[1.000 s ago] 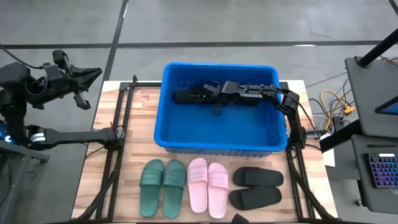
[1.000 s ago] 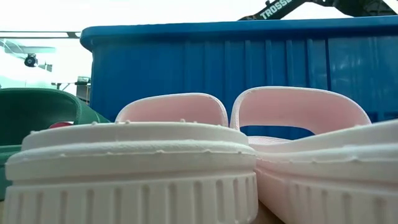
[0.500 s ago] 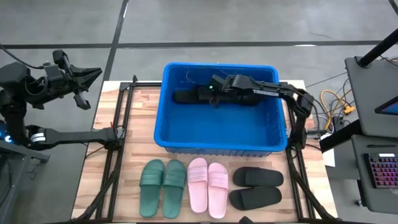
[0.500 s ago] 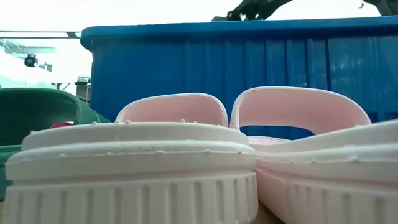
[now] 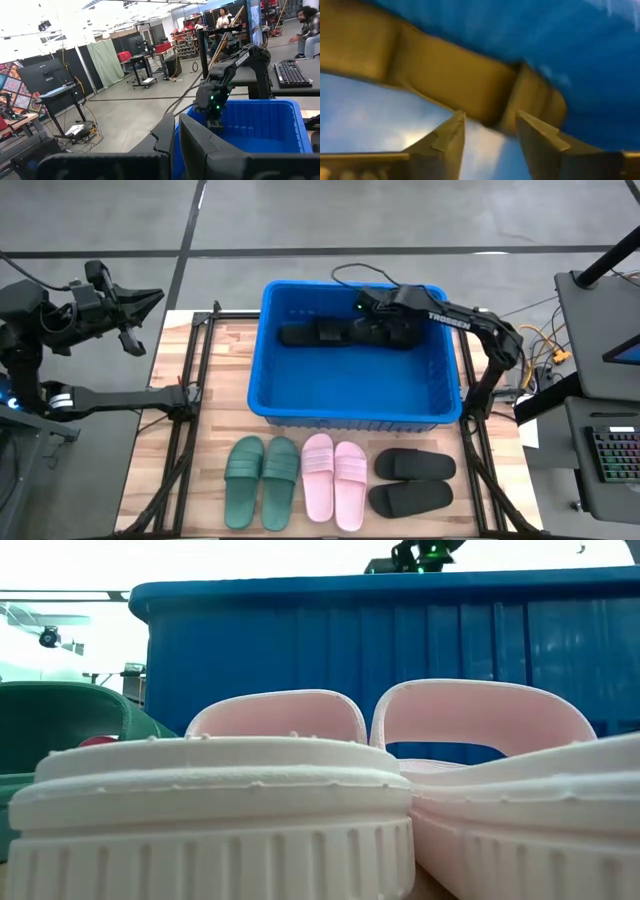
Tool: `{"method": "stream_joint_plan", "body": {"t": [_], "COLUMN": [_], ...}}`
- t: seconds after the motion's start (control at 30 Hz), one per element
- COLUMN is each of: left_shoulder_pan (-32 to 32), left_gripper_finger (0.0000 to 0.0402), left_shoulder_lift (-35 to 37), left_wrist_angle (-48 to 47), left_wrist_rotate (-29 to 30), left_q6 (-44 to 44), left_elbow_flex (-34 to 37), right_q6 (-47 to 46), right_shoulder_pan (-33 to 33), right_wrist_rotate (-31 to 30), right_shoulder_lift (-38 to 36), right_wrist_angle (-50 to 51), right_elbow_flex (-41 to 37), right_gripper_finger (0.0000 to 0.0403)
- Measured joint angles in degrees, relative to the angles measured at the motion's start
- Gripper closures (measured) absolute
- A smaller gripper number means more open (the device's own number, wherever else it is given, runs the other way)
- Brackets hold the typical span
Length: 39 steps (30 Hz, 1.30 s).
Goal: Pick and place slides into bin
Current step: Stack the black slipper on top of the black slipper in the blue bin
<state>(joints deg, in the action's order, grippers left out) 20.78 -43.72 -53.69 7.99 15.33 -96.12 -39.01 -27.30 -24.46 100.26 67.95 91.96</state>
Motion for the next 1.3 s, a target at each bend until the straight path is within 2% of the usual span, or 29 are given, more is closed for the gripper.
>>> {"method": "stream_joint_plan", "body": {"t": [0.13,0.33,0.67,0.97,1.13,1.3], "left_shoulder_pan": [0.0,0.0,0.0,0.0,0.0,0.0], "left_gripper_finger": [0.0391,0.0391,0.0391,0.0391,0.0391,0.0391], "left_shoulder_lift": [0.0,0.0,0.0,0.0,0.0,0.0], "left_wrist_angle": [0.0,0.0,0.0,0.0,0.0,0.0], "left_wrist_rotate": [0.0,0.0,0.0,0.0,0.0,0.0], "left_q6": [0.0,0.0,-0.1,-0.1,-0.1,-0.1], "left_elbow_flex": [0.0,0.0,0.0,0.0,0.0,0.0], "right_q6": [-5.3,-4.7,-4.5,-4.5,-4.5,-4.9], "right_shoulder_pan": [-1.2,-1.2,-1.5,-2.9,-3.4,-4.0], "right_wrist_rotate": [0.8,0.5,-7.0,-7.1,-7.2,-9.8], "right_shoulder_lift": [1.9,3.2,8.6,15.1,16.3,16.4], "right_wrist_angle": [6.7,4.3,3.2,3.9,3.9,4.7], "right_elbow_flex": [-0.1,-0.1,-0.2,-0.2,-0.3,-0.3], "right_gripper_finger": [0.0199,0.0176,0.0183,0.0183,0.0183,0.0184]}}
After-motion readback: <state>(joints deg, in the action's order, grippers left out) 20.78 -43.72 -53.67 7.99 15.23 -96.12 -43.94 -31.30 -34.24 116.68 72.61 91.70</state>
